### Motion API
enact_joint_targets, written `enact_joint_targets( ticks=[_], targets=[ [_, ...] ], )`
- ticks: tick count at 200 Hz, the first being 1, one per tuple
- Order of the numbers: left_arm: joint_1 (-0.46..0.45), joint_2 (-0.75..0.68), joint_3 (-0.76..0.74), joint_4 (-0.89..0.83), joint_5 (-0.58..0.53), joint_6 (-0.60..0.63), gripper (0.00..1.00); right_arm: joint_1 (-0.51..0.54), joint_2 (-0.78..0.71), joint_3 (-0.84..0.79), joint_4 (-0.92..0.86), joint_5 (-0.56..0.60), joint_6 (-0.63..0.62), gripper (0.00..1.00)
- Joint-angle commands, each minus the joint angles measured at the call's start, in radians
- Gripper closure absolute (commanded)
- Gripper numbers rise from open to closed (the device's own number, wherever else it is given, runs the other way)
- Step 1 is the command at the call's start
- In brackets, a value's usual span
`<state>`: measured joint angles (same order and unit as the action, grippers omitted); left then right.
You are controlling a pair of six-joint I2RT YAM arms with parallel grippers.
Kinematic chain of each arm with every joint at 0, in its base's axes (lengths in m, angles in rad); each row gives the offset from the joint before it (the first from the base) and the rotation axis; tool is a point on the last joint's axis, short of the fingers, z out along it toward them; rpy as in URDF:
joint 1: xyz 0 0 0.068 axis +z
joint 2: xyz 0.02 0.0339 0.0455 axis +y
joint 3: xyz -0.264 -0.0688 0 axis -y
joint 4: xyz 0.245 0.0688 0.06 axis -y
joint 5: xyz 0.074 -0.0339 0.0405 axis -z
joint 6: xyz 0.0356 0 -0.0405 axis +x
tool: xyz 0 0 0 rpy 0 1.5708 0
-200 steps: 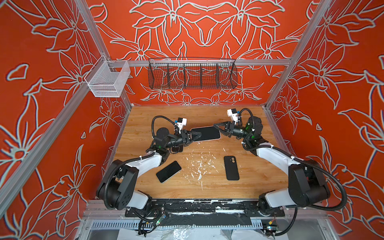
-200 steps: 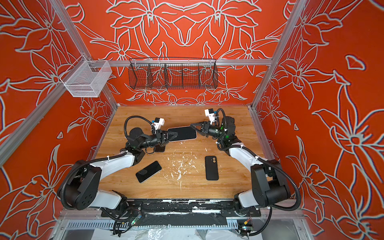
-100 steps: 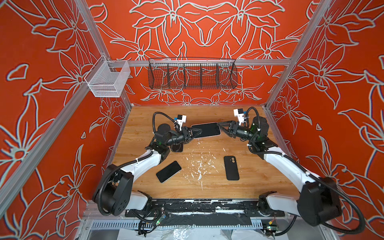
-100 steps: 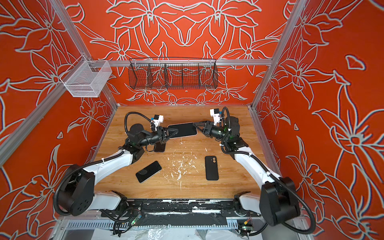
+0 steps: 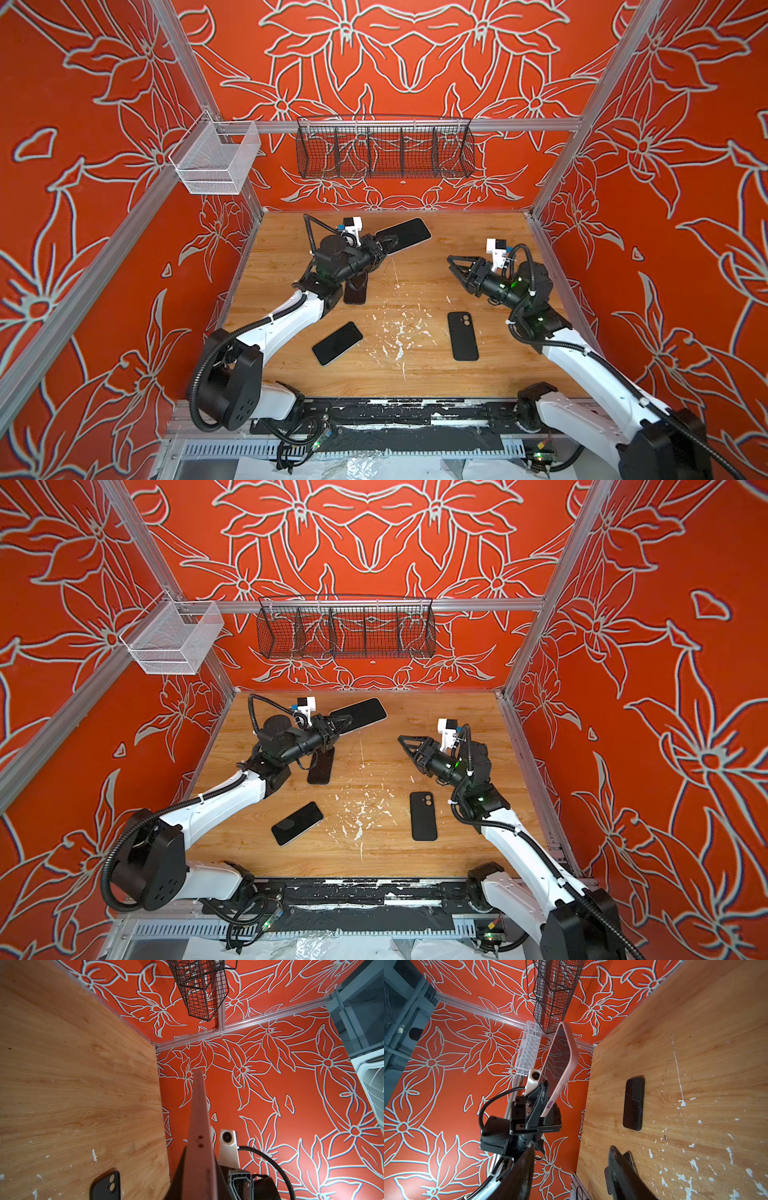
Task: Put the phone into the phone case
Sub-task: 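Hold the cased phone with the left gripper while the right gripper releases and regrips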
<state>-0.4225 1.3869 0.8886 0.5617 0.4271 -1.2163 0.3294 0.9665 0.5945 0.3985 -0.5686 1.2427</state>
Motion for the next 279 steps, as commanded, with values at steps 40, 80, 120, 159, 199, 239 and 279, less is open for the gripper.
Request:
enact_joint_targets(
  ticks=[40,80,120,159,199,239,279],
  targets=[
    [-0.065,-0.016,0.017,0.001,-0.121,-0.011,1.00,0.074,0.037,-0.035,0.271,0.130,0.142,0.41],
    [-0.096,-0.028,0.003,0.009,-0.147,-0.015,1.00,0.117,0.137,-0.026,0.386,0.145,0.181,0.40],
    [-0.115,-0.038,-0.014,0.013,-0.161,-0.023,1.00,0.150,0.240,-0.015,0.488,0.163,0.215,0.41],
    [-0.124,-0.040,-0.020,0.015,-0.155,-0.029,1.00,0.170,0.322,0.010,0.559,0.171,0.242,0.44],
    [-0.132,-0.049,-0.031,0.016,-0.162,-0.037,1.00,0.181,0.377,0.021,0.616,0.184,0.262,0.53],
    [-0.140,-0.049,-0.048,0.033,-0.156,-0.058,1.00,0.183,0.410,0.032,0.634,0.200,0.251,0.58],
    [-0.140,-0.053,-0.063,0.042,-0.153,-0.071,1.00,0.182,0.449,0.052,0.657,0.205,0.244,0.69]
  ],
)
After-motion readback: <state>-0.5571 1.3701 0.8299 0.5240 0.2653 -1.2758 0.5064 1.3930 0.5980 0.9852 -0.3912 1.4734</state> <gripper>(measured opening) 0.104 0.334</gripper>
